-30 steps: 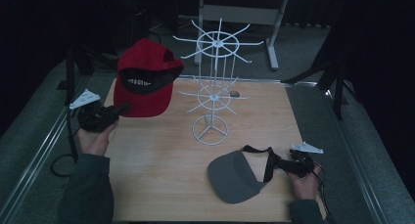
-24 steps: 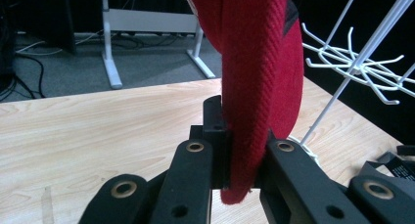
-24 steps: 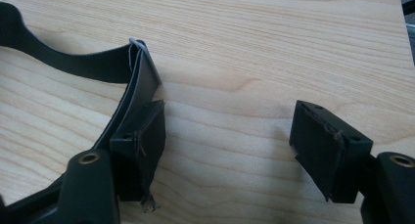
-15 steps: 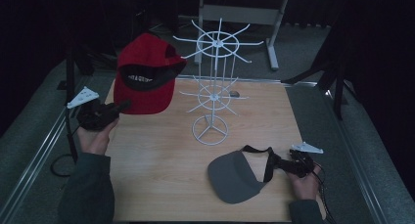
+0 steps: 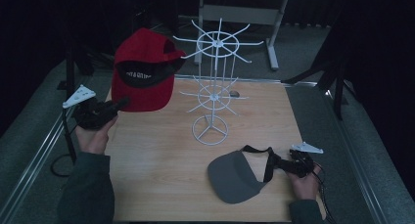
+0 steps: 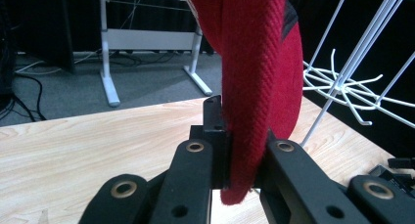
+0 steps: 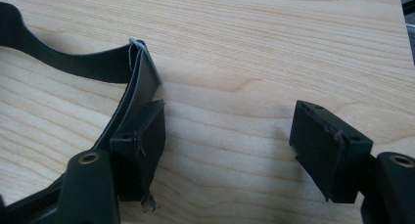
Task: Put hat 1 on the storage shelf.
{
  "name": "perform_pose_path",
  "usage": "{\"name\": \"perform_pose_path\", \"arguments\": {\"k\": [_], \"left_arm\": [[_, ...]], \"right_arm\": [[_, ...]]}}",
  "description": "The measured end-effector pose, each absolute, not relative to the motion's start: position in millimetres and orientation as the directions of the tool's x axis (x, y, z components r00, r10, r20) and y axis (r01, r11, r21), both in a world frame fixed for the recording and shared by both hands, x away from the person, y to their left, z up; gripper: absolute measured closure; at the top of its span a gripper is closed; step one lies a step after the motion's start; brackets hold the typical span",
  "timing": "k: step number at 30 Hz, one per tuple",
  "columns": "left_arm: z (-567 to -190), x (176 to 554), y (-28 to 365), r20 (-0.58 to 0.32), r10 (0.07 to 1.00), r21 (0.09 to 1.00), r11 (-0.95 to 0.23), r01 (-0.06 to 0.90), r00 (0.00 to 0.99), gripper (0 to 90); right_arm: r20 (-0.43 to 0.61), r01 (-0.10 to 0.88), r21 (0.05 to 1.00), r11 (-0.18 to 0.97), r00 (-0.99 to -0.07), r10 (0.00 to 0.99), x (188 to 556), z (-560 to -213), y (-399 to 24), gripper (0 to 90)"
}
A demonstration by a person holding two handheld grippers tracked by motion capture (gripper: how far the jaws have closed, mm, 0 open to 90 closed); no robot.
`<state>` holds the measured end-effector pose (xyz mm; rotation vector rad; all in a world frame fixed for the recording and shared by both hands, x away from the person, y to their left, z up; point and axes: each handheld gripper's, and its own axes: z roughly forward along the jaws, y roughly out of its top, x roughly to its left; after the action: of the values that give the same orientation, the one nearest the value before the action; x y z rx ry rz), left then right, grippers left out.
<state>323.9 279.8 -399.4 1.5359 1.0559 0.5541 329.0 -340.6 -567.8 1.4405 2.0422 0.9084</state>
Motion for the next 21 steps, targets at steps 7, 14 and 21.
{"name": "perform_pose_path", "arguments": {"k": [7,14,21], "left_arm": [[-395.9,323.0,280.2,-0.194,0.851,0.949,0.038,0.312,0.489,86.0],[-393.2,322.8,279.5,-0.197,0.848,0.953,0.048,0.299,0.492,86.0],[-389.0,322.0,277.8,-0.198,0.843,0.957,0.058,0.283,0.499,86.0]], "right_arm": [[-0.008,0.626,0.746,0.227,-0.332,0.943,329.0,-567.8,-340.6,29.3],[-0.008,0.626,0.746,0.227,-0.333,0.943,329.0,-567.8,-340.6,29.3],[-0.008,0.627,0.745,0.227,-0.333,0.943,329.0,-567.7,-340.7,29.3]]}}
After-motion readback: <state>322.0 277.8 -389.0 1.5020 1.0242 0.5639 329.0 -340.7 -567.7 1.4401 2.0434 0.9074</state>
